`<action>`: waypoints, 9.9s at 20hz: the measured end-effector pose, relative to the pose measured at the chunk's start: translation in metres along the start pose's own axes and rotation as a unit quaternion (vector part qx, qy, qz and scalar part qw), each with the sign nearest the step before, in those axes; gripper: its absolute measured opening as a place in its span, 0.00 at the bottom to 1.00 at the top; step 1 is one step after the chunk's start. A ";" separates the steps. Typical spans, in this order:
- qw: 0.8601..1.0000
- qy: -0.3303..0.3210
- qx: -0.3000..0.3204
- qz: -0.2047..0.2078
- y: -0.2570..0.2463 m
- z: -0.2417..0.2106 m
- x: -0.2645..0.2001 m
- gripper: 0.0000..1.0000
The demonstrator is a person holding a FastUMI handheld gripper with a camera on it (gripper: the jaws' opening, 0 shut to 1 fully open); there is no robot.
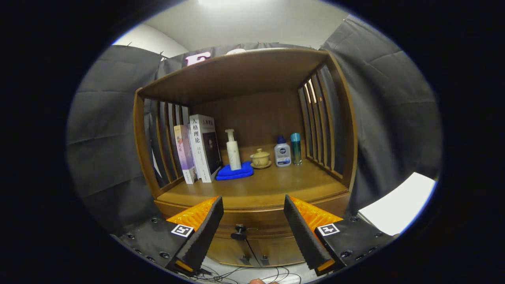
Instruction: Pull open the drawer, take out the items inside it, and place them on the countertop above the cabinet.
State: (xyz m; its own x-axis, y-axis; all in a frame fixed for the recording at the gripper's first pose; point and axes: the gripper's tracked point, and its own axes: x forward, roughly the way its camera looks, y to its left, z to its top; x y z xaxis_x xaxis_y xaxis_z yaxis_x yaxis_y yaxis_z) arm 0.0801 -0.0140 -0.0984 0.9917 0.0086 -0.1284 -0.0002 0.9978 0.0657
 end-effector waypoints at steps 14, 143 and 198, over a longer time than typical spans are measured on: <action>0.997 0.063 -0.030 -0.017 0.004 -0.089 0.059 0.98; 0.944 0.328 0.014 0.044 0.020 -0.080 0.047 0.98; 0.934 0.336 0.042 0.116 0.030 0.008 0.085 0.21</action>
State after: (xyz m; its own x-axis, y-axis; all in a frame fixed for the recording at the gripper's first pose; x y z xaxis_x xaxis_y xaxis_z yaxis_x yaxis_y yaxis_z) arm 0.1655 0.0163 -0.0990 0.6615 0.2913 -0.6910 -0.1677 0.9556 0.2423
